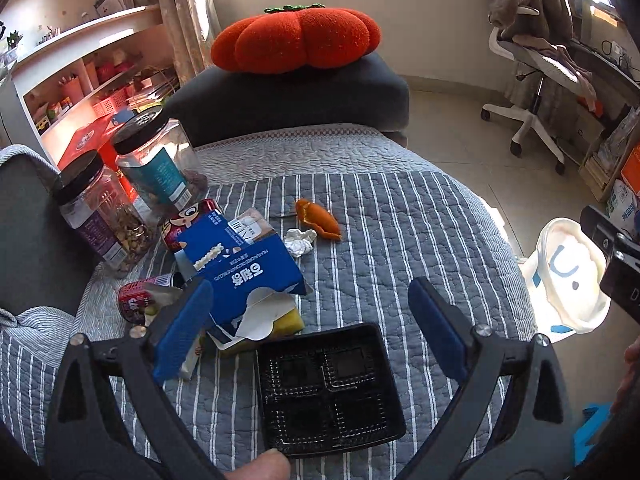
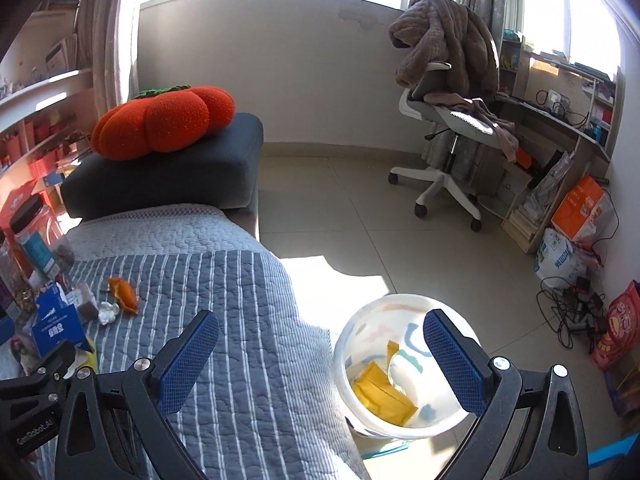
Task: Collect trash
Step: 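Move both grippers back over the quilt toward the blue biscuit box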
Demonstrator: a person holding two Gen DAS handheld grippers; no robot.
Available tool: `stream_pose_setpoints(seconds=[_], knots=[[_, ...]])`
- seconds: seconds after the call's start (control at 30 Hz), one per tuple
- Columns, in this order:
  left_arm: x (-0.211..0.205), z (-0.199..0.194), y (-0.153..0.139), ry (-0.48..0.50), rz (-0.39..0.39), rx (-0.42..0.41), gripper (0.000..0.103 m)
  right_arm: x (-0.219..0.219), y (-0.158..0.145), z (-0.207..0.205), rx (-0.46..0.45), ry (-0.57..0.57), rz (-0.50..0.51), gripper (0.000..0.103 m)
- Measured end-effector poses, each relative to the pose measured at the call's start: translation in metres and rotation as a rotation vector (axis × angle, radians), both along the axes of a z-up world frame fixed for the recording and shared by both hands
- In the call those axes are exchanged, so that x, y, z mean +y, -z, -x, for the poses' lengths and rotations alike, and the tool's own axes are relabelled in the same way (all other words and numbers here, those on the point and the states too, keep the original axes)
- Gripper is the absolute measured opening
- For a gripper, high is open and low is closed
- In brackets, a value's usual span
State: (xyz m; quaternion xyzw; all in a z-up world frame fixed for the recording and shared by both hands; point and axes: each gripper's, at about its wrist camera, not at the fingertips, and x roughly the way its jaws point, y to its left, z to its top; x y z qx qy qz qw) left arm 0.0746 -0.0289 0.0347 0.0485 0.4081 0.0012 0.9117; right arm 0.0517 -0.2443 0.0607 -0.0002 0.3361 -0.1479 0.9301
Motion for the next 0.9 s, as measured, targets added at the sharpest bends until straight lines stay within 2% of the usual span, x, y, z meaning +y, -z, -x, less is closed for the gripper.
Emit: stream_pose_setpoints(seconds=[0.13, 0.4, 0.6, 0.67, 0.73, 0.83, 0.9], knots=[[0.046, -0.001, 0.011, -0.080, 0.023, 0.050, 0.098, 0.030, 0.007, -0.010, 0.018, -0.056, 0.018, 0.103], [0.131, -0.002, 0.043, -0.214, 0.167, 0.194, 0.098, 0.076, 0.014, -0.028, 0.036, -0.168, 0.007, 0.103], [0.168, -0.005, 0.064, -0.257, 0.301, 0.262, 0.098, 0.107, 0.019, -0.037, 0.040, -0.253, 0.005, 0.103], [0.176, -0.008, 0.074, -0.246, 0.333, 0.287, 0.097, 0.111, 0.023, -0.043, 0.071, -0.295, -0.054, 0.103], [0.183, -0.012, 0.084, -0.241, 0.380, 0.311, 0.093, 0.112, 0.031, -0.051, 0.116, -0.348, -0.163, 0.103], [0.185, -0.022, 0.095, -0.214, 0.464, 0.340, 0.092, 0.111, 0.046, -0.061, 0.163, -0.391, -0.309, 0.103], [0.184, -0.025, 0.099, -0.206, 0.484, 0.340, 0.092, 0.111, 0.055, -0.068, 0.186, -0.411, -0.402, 0.103]])
